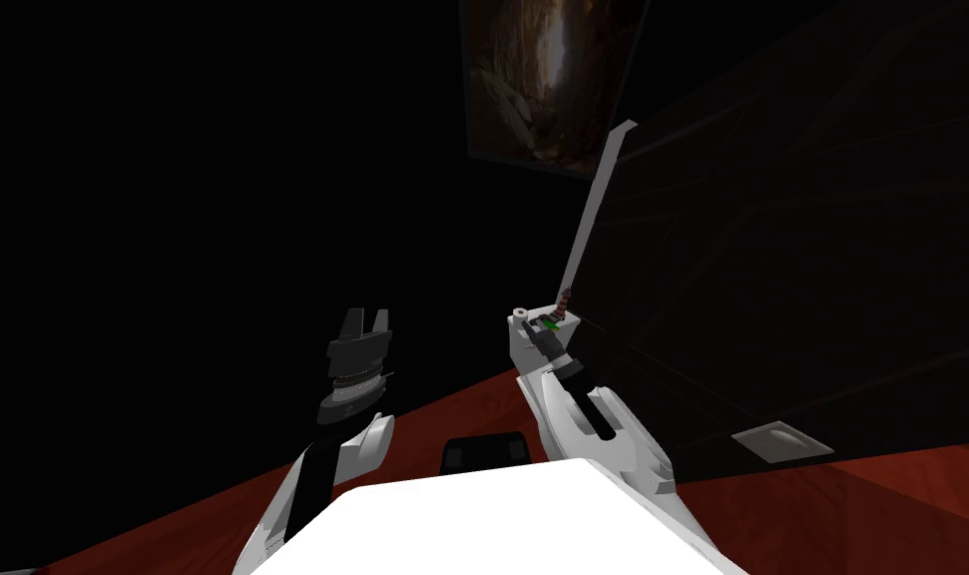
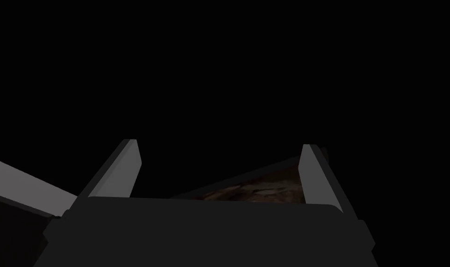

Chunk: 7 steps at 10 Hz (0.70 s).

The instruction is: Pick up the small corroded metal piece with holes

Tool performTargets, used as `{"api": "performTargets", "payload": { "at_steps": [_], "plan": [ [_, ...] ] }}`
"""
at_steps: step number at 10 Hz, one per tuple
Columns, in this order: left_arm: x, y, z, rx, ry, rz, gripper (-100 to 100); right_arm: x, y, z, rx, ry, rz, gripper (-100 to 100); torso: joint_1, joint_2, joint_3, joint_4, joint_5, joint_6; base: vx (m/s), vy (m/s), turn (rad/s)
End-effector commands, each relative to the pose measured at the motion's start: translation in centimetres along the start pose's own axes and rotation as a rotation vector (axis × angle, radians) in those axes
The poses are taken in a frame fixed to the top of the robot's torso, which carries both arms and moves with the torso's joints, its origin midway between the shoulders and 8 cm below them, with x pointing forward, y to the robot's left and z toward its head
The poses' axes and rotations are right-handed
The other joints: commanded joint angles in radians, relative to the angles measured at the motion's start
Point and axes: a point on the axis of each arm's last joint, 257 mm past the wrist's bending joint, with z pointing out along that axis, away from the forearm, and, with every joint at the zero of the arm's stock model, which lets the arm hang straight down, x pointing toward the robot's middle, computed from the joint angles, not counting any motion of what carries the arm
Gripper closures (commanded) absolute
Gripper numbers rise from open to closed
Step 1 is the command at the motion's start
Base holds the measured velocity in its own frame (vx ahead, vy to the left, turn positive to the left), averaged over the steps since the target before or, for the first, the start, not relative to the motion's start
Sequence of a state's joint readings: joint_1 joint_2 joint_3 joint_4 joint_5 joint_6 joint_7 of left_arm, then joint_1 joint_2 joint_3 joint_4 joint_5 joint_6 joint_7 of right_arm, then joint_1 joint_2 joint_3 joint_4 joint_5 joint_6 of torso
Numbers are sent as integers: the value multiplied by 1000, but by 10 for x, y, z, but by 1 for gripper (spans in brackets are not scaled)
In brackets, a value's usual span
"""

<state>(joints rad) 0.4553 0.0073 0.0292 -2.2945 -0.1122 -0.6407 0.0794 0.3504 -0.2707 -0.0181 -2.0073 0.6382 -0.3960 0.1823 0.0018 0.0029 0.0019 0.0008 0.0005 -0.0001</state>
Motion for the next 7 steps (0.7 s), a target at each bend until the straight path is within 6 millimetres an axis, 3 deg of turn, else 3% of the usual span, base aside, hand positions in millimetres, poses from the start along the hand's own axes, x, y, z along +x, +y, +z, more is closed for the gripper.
{"api": "performTargets", "payload": {
  "at_steps": [1,4,7],
  "plan": [
    [0,0,0,0,0,0,0,16,-15,0,29,48,-75,-100,0,0,0,0,0,0,-60,31,-40],
    [0,0,0,0,0,0,0,31,-28,1,51,98,-166,-100,0,1,1,0,0,0,-61,28,-31],
    [0,0,0,0,0,0,0,56,-57,1,99,178,-301,-100,0,-1,0,0,0,0,-40,26,-34]
  ]
}}
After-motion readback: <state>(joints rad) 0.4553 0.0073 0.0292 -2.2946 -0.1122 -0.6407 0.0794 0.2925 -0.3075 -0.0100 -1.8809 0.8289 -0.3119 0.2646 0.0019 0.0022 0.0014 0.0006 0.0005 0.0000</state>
